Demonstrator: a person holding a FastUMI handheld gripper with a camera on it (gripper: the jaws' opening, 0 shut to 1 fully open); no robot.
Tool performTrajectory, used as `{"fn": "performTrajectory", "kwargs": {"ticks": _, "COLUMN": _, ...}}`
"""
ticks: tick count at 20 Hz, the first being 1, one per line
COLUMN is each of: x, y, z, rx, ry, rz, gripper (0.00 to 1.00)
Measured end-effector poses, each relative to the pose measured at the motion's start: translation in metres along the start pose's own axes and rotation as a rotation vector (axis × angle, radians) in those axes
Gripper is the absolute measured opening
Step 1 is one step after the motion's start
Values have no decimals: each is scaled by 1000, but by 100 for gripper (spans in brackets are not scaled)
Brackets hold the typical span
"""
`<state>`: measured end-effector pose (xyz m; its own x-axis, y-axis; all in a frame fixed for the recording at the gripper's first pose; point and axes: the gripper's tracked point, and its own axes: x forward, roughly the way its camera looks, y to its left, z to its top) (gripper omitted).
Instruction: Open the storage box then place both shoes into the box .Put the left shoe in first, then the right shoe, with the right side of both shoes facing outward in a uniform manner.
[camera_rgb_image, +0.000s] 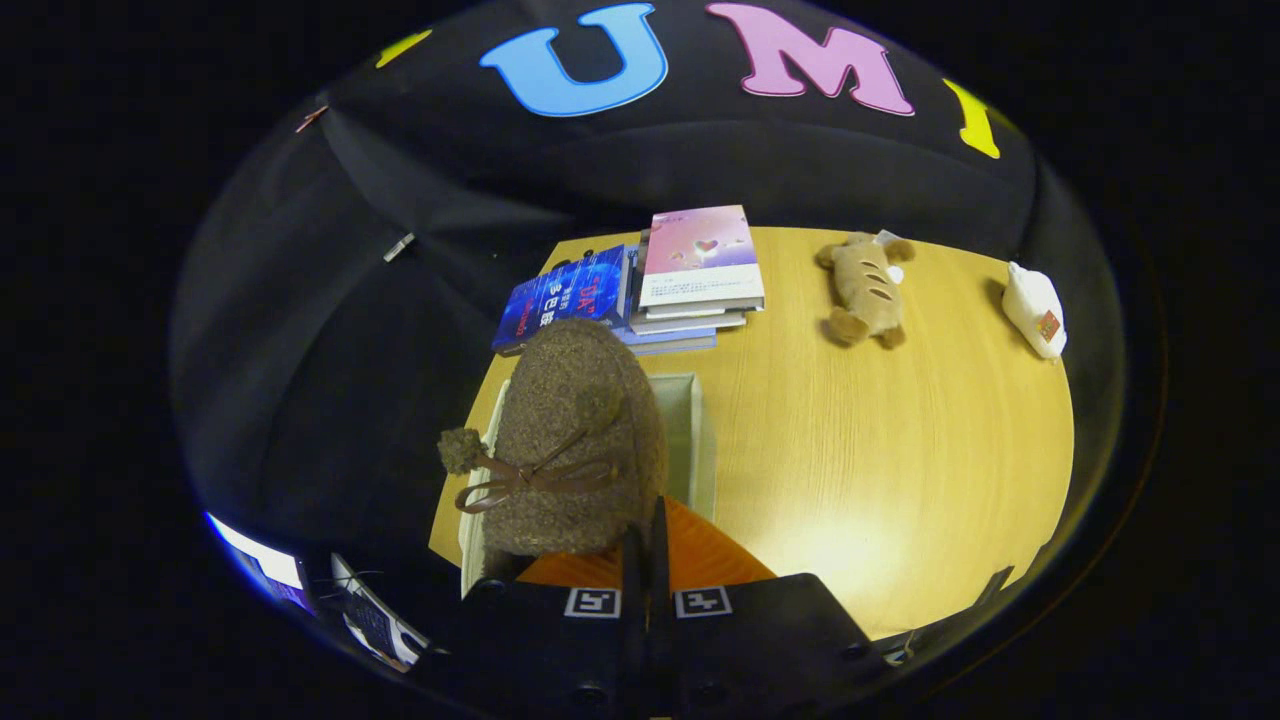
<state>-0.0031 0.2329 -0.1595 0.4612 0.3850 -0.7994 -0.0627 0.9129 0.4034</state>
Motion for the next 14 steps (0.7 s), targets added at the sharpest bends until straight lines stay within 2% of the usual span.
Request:
{"fn": "performTrajectory", "kwargs": {"ticks": 9, "x": 49, "y": -15, "z": -34, "rx": -100, "ry": 104, "rz": -168, "gripper": 8}}
{"fn": "performTrajectory", "kwargs": {"ticks": 14, "x": 52, "y": -8, "z": -38, "rx": -103, "ry": 118, "rz": -152, "gripper": 14}}
